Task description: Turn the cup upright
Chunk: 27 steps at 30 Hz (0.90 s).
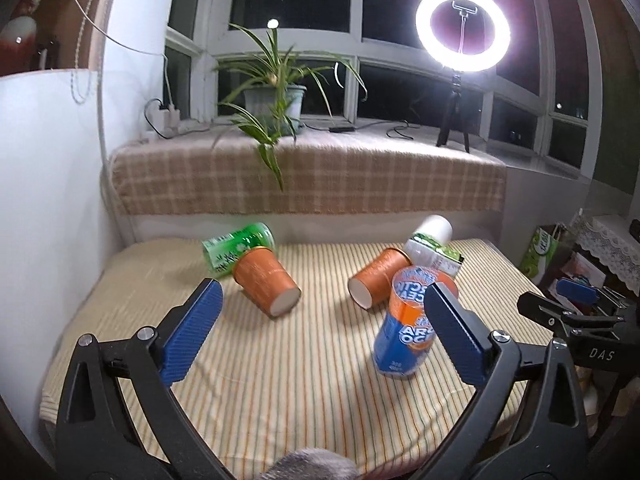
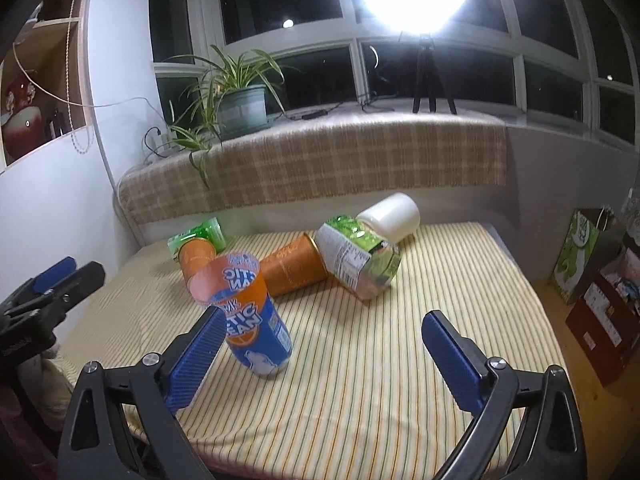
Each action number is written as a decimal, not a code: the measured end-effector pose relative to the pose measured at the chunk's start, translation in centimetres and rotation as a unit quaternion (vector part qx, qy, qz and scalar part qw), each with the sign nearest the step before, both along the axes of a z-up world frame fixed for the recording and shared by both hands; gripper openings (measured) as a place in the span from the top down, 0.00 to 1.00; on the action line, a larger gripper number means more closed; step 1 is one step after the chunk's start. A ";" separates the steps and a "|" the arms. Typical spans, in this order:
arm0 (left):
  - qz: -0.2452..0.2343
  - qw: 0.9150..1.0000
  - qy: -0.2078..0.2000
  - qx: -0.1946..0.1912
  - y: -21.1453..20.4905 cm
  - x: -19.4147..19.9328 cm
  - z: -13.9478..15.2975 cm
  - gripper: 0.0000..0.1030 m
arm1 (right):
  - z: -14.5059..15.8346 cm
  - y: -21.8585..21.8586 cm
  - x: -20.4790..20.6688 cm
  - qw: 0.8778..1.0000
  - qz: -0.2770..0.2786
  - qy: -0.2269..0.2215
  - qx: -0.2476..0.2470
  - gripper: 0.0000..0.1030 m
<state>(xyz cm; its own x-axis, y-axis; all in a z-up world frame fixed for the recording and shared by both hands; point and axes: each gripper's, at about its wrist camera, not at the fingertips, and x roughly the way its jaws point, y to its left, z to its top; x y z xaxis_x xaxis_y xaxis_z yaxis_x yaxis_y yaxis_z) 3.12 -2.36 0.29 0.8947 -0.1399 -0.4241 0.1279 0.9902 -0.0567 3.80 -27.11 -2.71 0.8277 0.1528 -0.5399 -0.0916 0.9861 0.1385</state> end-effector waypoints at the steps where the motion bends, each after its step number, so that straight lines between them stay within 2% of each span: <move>1: 0.004 1.000 -0.002 0.001 0.1 0.0 0.1 0.00 | 0.0 0.1 0.0 1.000 -0.001 -0.002 0.000 0.00; 9: 0.018 1.000 -0.011 0.006 0.2 -0.3 0.2 0.00 | 0.0 0.3 0.3 1.000 -0.015 -0.016 0.001 0.00; 27: 0.022 1.000 -0.016 0.003 0.3 -0.6 0.4 0.00 | -0.5 0.1 0.7 1.000 -0.020 -0.009 0.001 0.00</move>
